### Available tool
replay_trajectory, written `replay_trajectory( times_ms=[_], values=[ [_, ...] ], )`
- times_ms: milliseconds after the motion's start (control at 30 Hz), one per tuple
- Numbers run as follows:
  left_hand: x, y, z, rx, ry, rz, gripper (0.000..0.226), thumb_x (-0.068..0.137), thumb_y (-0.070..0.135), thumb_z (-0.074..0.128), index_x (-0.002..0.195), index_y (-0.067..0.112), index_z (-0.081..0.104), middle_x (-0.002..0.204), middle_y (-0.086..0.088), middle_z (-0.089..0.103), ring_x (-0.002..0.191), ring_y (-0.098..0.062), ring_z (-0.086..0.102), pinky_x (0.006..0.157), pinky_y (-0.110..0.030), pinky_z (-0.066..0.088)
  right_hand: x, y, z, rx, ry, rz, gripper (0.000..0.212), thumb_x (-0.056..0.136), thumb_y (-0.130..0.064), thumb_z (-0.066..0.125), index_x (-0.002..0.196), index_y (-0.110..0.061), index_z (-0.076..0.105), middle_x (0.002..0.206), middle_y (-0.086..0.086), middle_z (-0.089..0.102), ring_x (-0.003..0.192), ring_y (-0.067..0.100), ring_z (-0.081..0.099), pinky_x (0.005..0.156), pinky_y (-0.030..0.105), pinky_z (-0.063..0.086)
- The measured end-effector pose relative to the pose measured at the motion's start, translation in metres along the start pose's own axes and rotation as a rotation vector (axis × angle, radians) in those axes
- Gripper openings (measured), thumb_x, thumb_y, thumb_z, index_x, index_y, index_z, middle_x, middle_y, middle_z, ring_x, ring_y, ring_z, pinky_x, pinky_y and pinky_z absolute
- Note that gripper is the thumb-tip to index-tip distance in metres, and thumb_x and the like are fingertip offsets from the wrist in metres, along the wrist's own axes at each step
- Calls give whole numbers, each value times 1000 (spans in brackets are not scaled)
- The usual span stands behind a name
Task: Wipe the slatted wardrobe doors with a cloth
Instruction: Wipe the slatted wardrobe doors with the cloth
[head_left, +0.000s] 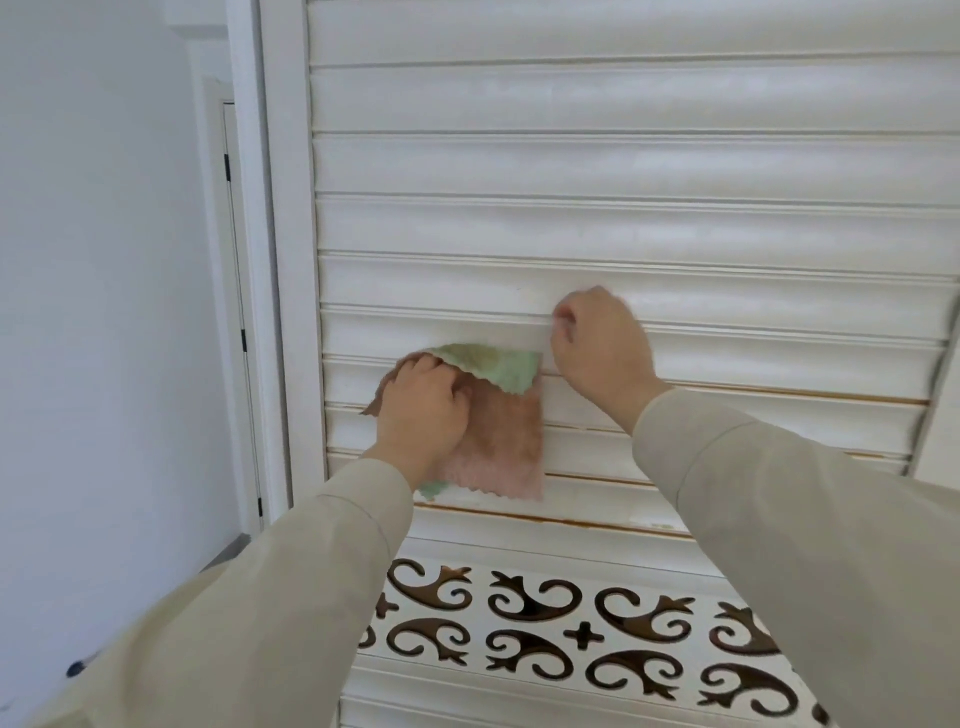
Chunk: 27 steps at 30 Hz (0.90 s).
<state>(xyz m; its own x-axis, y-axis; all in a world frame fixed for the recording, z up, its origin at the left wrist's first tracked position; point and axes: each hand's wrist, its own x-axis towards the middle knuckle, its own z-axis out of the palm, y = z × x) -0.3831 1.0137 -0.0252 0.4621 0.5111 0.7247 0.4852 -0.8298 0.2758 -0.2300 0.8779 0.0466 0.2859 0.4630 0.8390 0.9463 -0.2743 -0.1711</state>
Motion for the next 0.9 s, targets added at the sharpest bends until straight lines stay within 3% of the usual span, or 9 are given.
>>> replay_trajectory(
  times_ms=[100,200,300,433,500,600,767,833,900],
  values=[
    [-2,21,5,183,-44,88,30,94,27,48,116,19,67,127,-1,58,125,-26,44,105,-40,32,0,27,-9,-242,217,-17,45,81,-29,63,123,-13,58,130,17,48,118,40,43,95,48,41],
    [-7,46,12,211,-63,171,34,94,35,46,123,25,61,133,2,52,129,-24,39,108,-39,27,-2,45,-5,-411,93,-9,71,88,-47,57,149,-20,33,155,19,23,141,41,22,108,54,23],
    [-11,59,23,191,-118,212,46,91,47,49,132,26,55,135,0,46,132,-26,35,110,-43,26,-6,49,2,-469,39,-25,77,92,-55,50,155,-20,21,160,22,14,146,42,14,109,58,22],
    [0,21,15,198,97,-40,59,86,54,46,113,5,62,119,-22,53,112,-42,52,96,-53,38,-4,49,4,-441,83,-41,76,92,-59,48,154,-21,25,159,22,20,144,42,19,108,59,24],
    [12,1,5,216,36,-230,64,93,59,46,116,2,59,126,-28,51,119,-43,45,104,-54,29,-2,49,7,-435,75,-32,78,91,-61,46,154,-21,24,159,22,19,145,42,17,108,60,23],
    [19,7,11,169,-8,-311,59,96,55,46,124,4,57,131,-30,50,125,-44,40,112,-55,19,0,46,14,-412,49,10,81,91,-65,41,155,-20,19,161,22,12,147,43,9,111,63,17],
    [-8,63,54,319,-191,254,77,86,68,38,145,21,47,147,-16,42,136,-45,32,115,-65,12,1,44,13,-426,-3,34,85,92,-69,33,157,-20,7,162,21,0,148,41,-2,114,62,9],
    [-3,64,56,319,-253,278,71,93,62,42,153,27,31,157,-6,28,146,-35,20,119,-53,14,1,45,10,-423,-20,29,87,92,-70,31,157,-21,3,163,19,-4,149,40,-5,115,61,6],
    [1,49,52,287,-180,240,74,93,62,45,156,29,24,160,-4,24,149,-28,15,121,-45,11,0,43,7,-421,-28,22,88,91,-70,34,157,-21,2,163,19,-4,149,40,-5,115,61,7]
  ],
)
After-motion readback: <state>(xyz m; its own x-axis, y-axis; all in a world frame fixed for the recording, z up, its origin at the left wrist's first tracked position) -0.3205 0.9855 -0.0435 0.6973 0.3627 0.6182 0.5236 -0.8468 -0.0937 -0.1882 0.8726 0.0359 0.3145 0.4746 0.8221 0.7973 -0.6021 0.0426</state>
